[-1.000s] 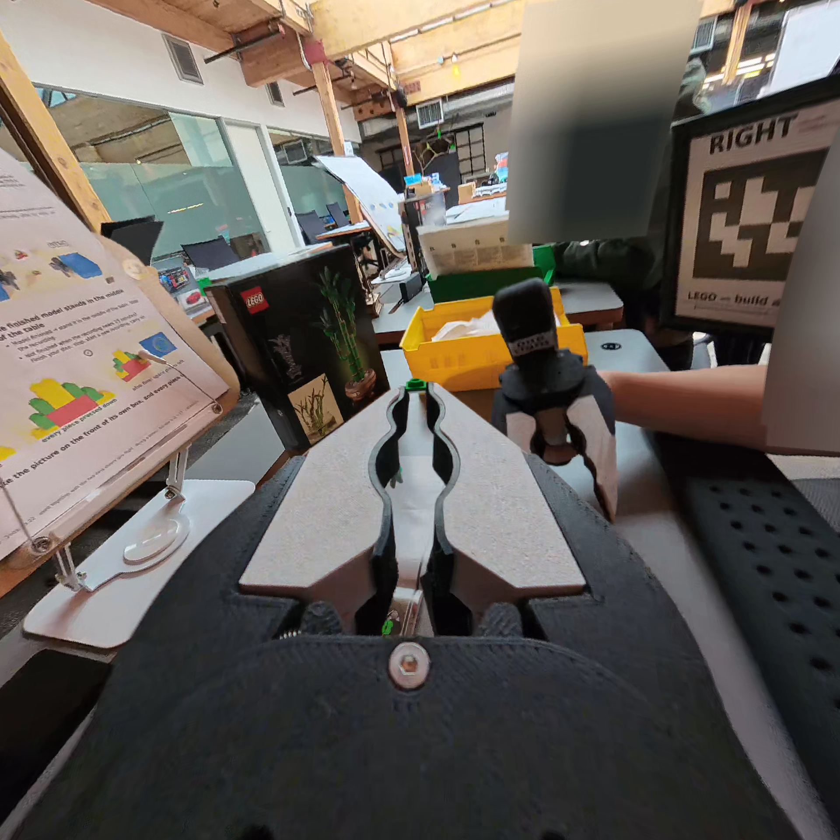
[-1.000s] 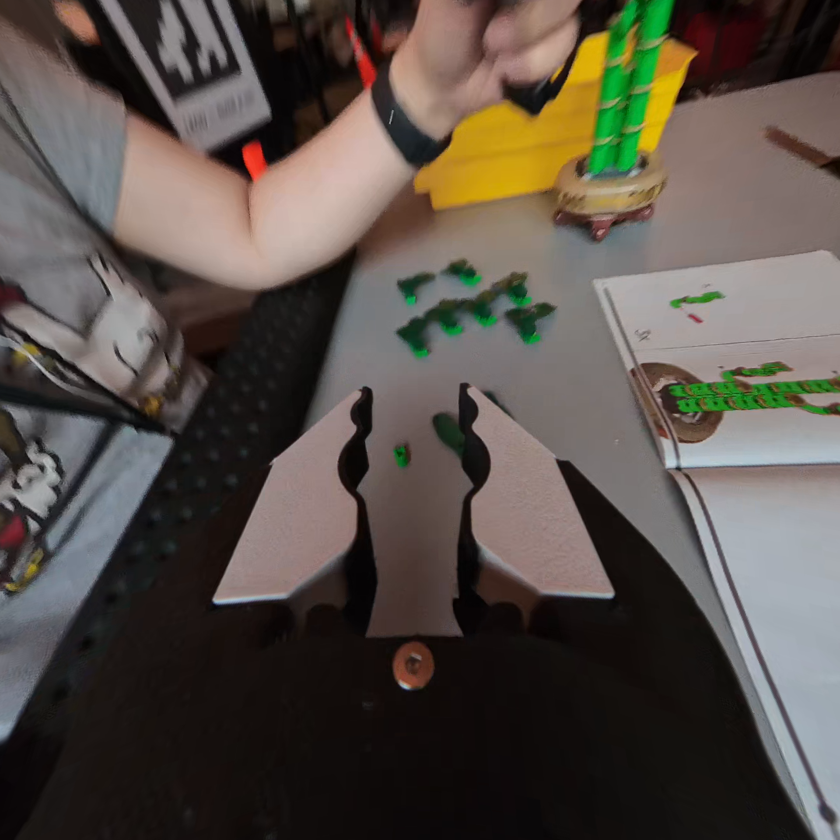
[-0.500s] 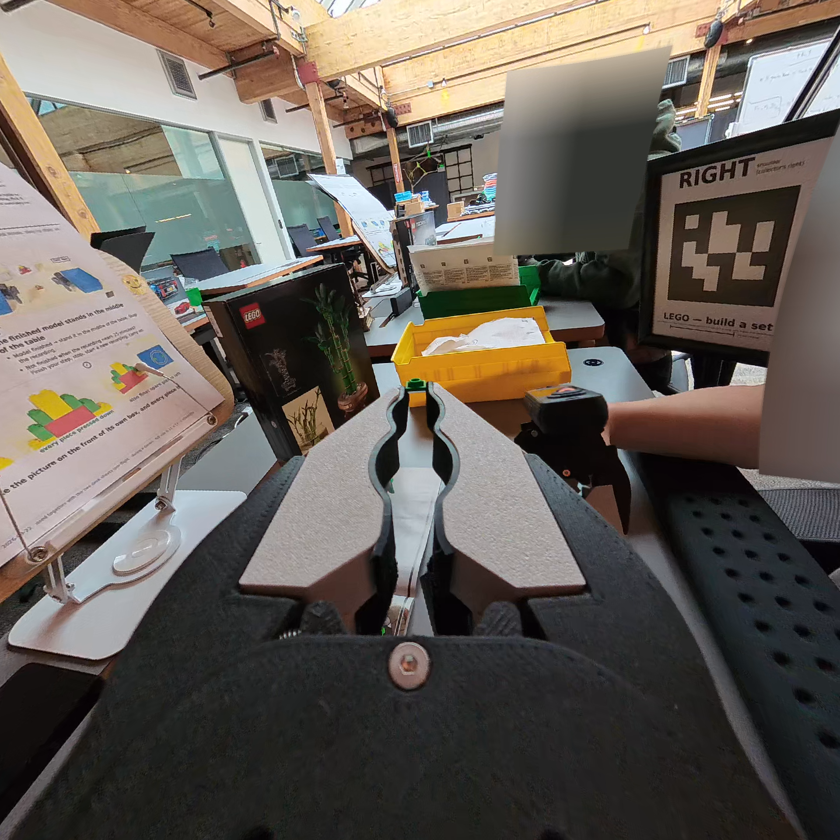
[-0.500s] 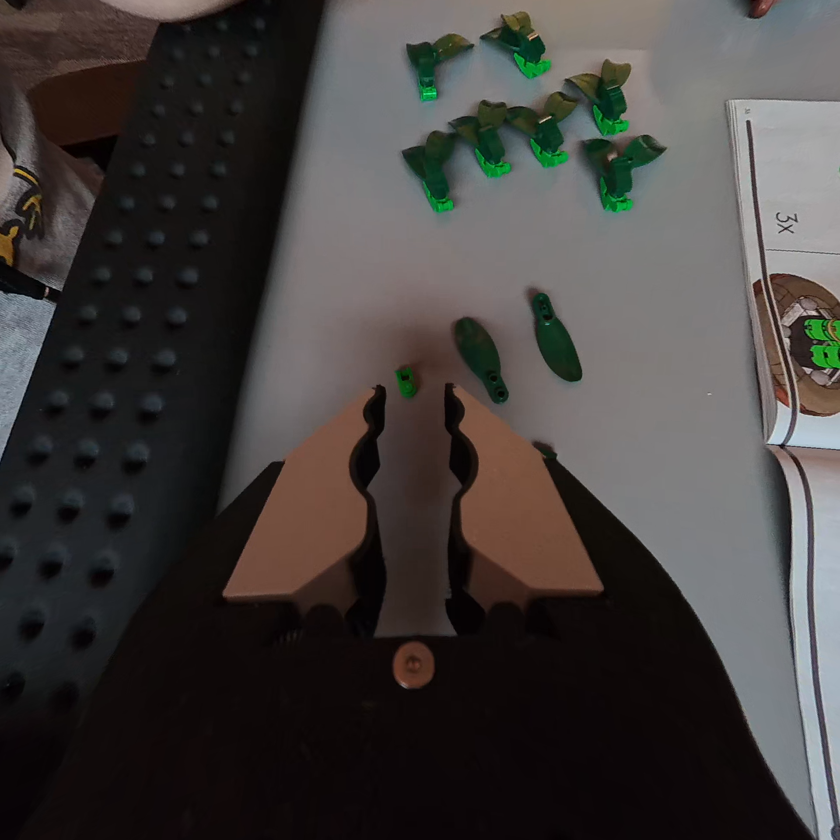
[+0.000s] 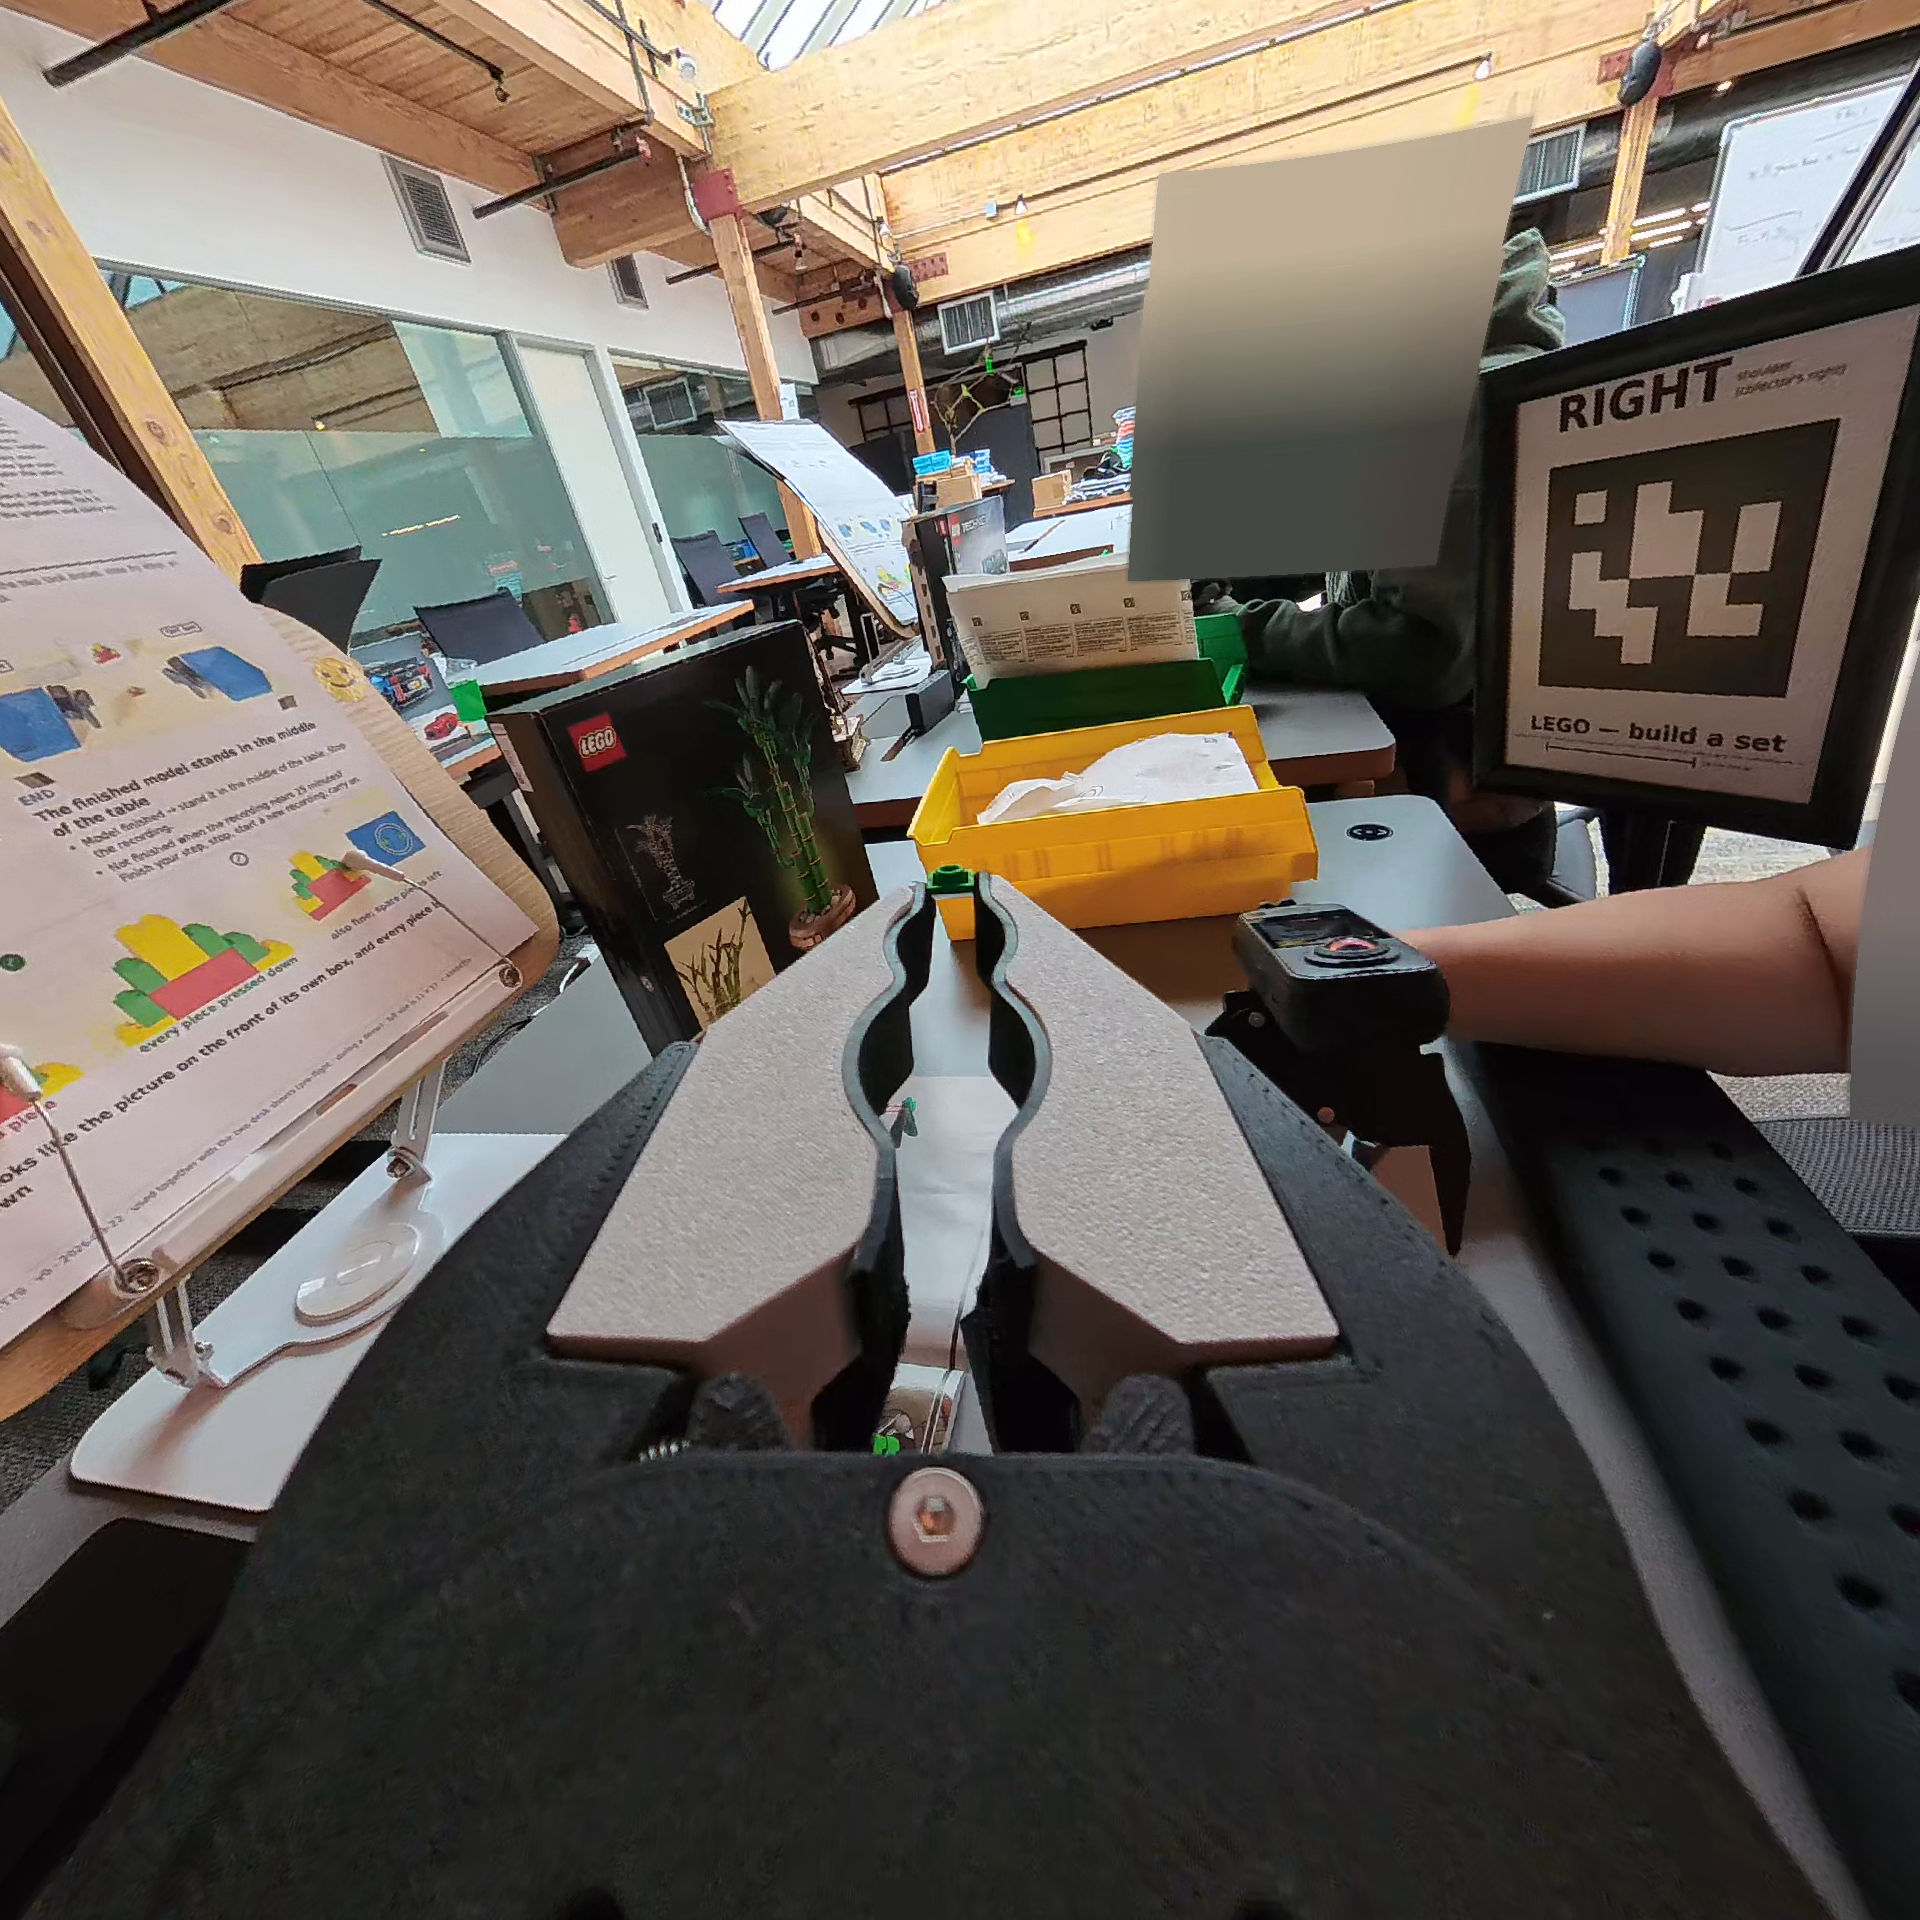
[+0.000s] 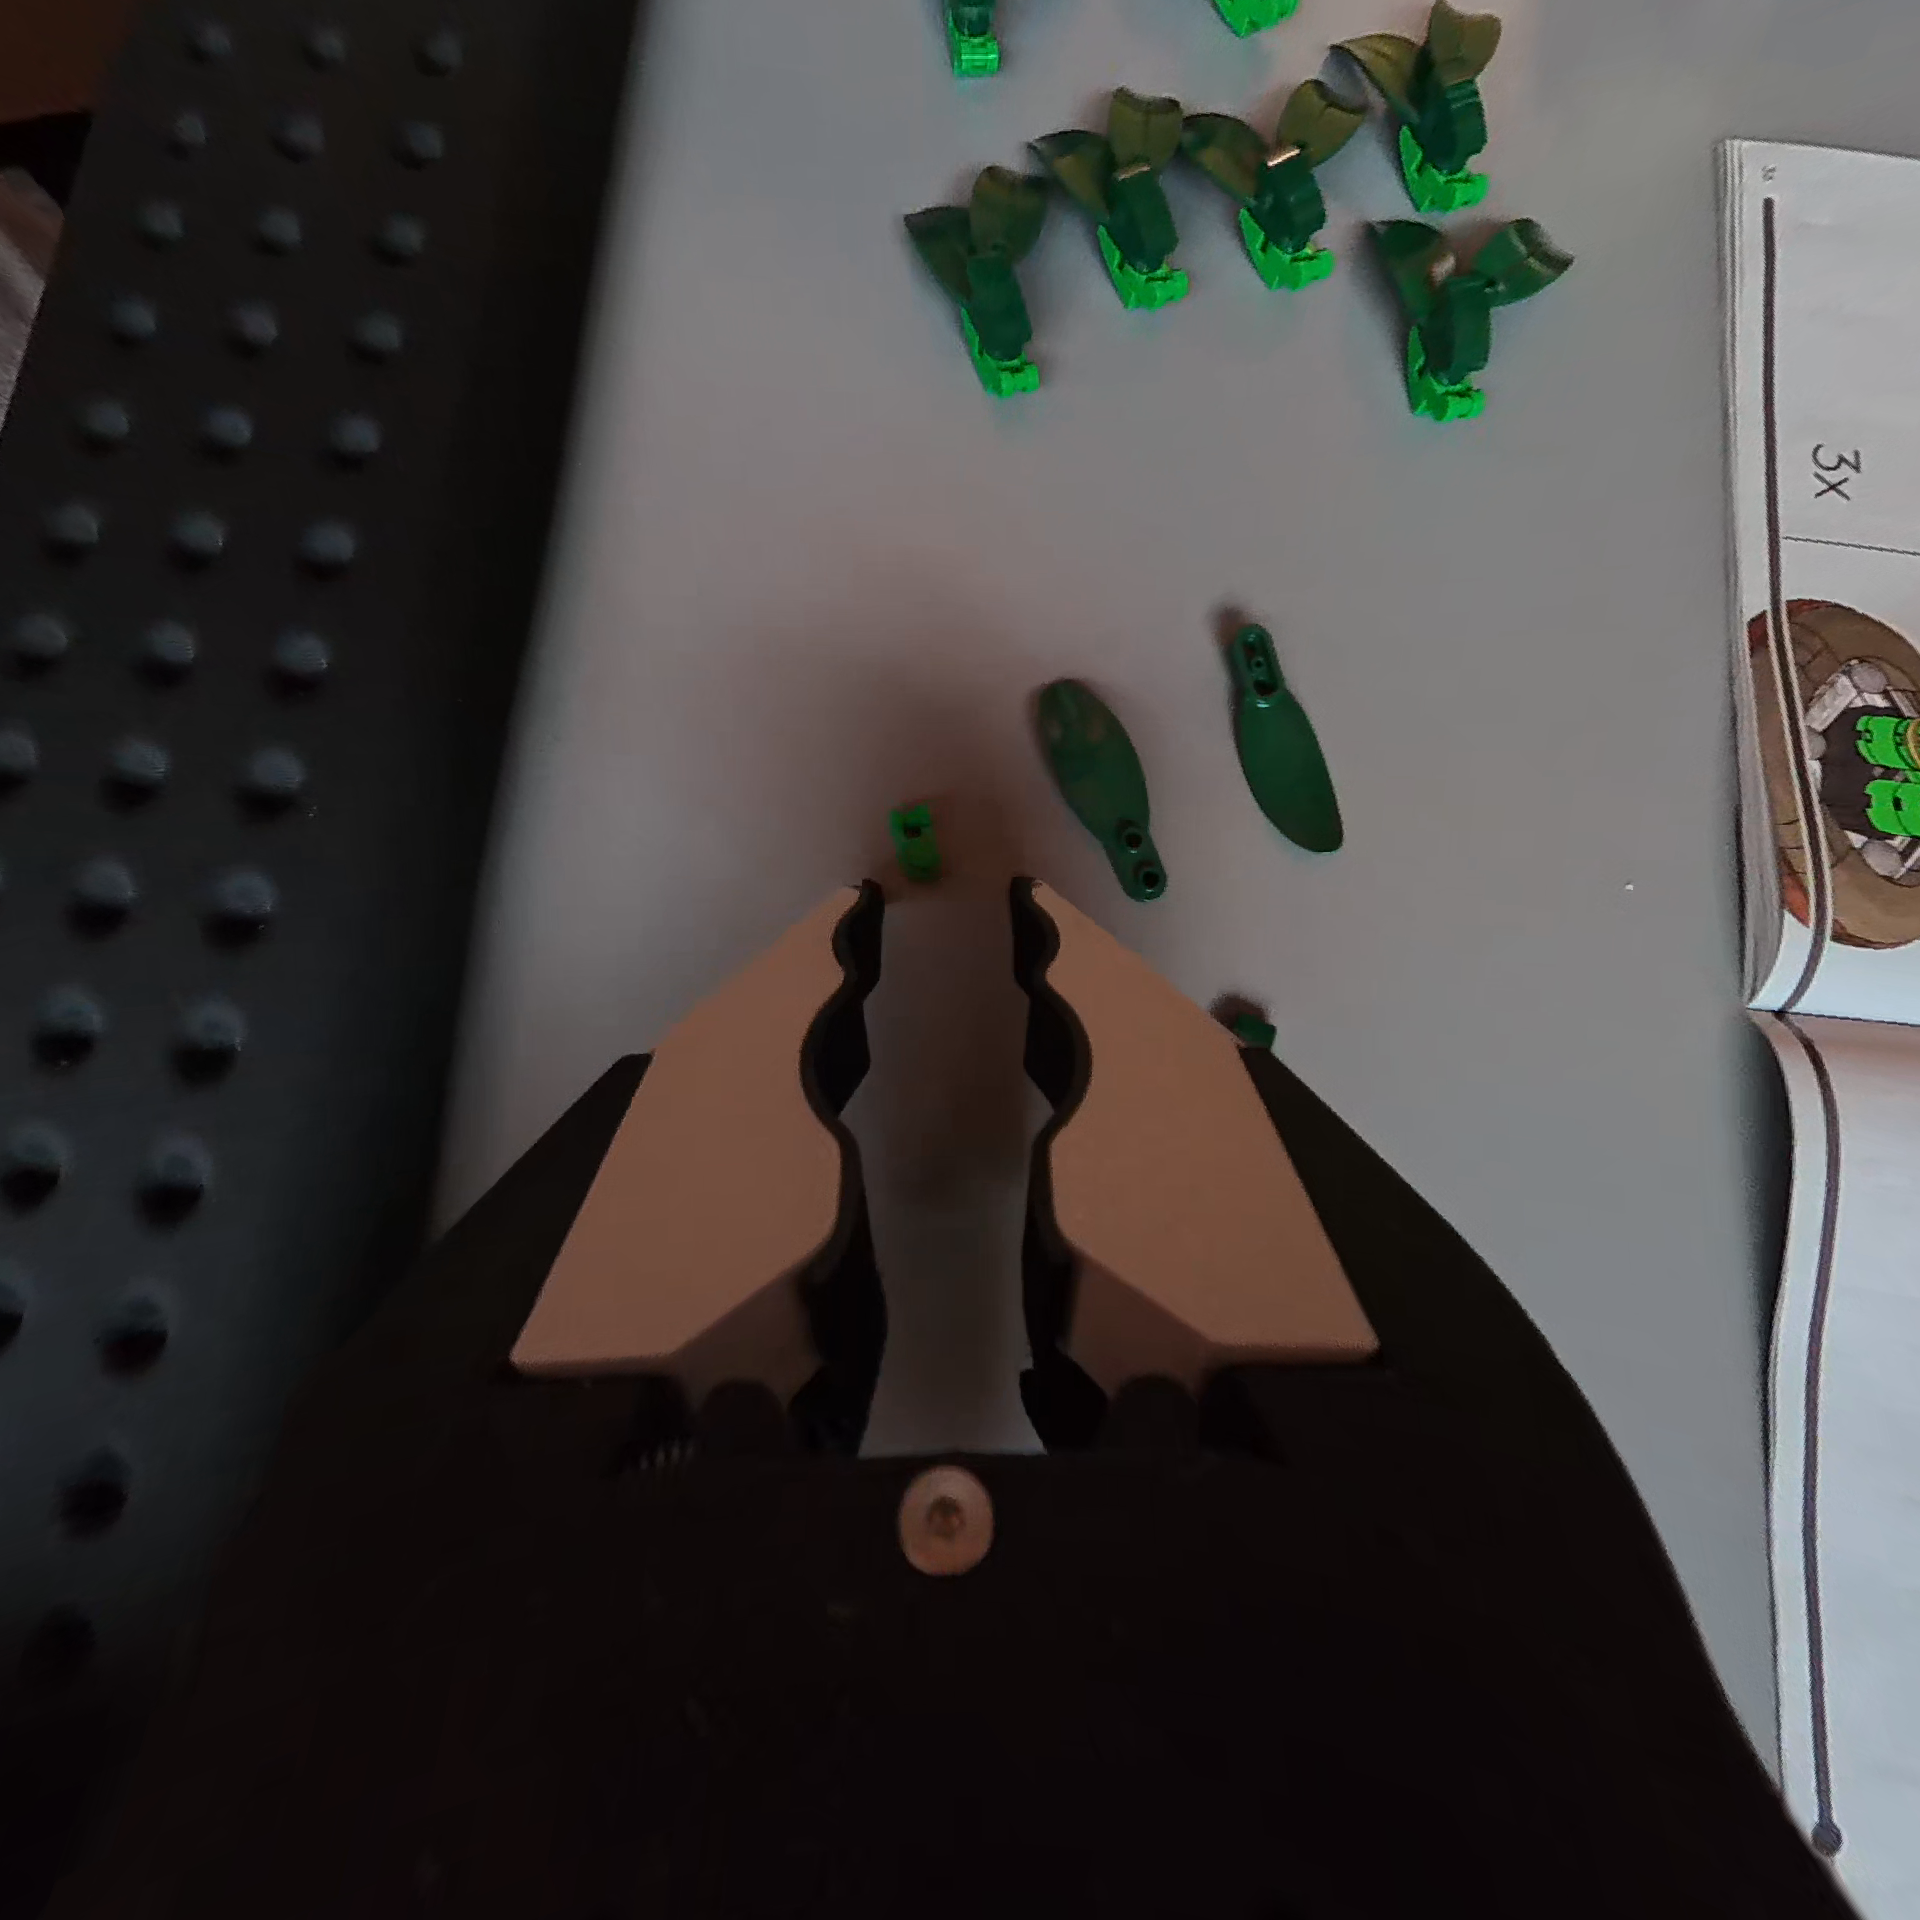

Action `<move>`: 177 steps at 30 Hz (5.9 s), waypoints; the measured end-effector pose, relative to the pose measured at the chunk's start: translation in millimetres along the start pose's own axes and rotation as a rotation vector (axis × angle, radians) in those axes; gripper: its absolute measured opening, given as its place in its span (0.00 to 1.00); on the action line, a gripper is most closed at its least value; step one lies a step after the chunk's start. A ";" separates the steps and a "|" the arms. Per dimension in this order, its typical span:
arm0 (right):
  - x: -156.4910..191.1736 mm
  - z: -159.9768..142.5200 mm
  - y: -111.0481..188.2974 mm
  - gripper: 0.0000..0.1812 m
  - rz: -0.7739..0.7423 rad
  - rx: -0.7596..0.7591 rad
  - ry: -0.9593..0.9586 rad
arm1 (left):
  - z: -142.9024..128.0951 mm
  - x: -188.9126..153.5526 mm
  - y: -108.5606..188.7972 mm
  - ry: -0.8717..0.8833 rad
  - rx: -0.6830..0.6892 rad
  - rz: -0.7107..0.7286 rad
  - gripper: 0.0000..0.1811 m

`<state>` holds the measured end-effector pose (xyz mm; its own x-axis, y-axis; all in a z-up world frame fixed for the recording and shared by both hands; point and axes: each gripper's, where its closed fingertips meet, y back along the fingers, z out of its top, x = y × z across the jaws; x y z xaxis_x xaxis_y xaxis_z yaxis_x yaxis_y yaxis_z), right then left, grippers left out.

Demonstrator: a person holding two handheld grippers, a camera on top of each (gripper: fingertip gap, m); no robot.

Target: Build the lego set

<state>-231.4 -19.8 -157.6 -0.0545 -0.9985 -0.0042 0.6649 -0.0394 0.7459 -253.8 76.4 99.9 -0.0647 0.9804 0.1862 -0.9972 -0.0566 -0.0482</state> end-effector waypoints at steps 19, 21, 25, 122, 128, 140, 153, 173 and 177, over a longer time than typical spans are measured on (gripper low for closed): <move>-2.7 2.5 -2.2 0.12 -0.017 0.009 -0.037 | -4.4 -4.4 -4.3 0.006 0.018 -0.025 0.03; -9.9 3.4 -2.9 0.11 -0.052 0.001 -0.041 | -5.0 -4.9 -4.6 -0.006 0.026 -0.022 0.03; -19.1 3.0 -1.5 0.11 -0.110 0.003 -0.024 | -4.6 -6.1 -5.3 -0.005 0.025 -0.026 0.03; -54.9 108.8 141.5 0.01 -0.259 -0.548 -0.160 | -21.9 -15.7 -11.8 -0.010 0.099 -0.109 0.03; -59.0 186.2 220.1 0.01 -0.208 -0.742 -0.135 | -7.6 -20.8 -12.4 0.002 0.059 -0.114 0.03; -59.5 185.2 191.5 0.01 -0.072 -0.633 -0.136 | -5.1 -46.6 -24.9 -0.004 0.140 -0.194 0.03; -54.4 177.4 187.2 0.01 -0.084 -0.569 -0.094 | -4.1 -52.0 -28.3 -0.001 0.157 -0.200 0.03; -57.9 167.1 173.3 0.01 -0.117 -0.468 -0.120 | -21.2 -51.0 -26.6 0.024 0.310 -0.202 0.03; -59.7 164.3 172.1 0.01 -0.141 -0.443 -0.116 | -24.4 -49.4 -27.8 0.014 0.332 -0.183 0.03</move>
<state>-236.1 39.3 80.4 -0.2330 -0.9725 0.0078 0.8971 -0.2118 0.3877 -221.9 34.2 68.1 0.1141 0.9822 0.1491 -0.9498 0.0639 0.3063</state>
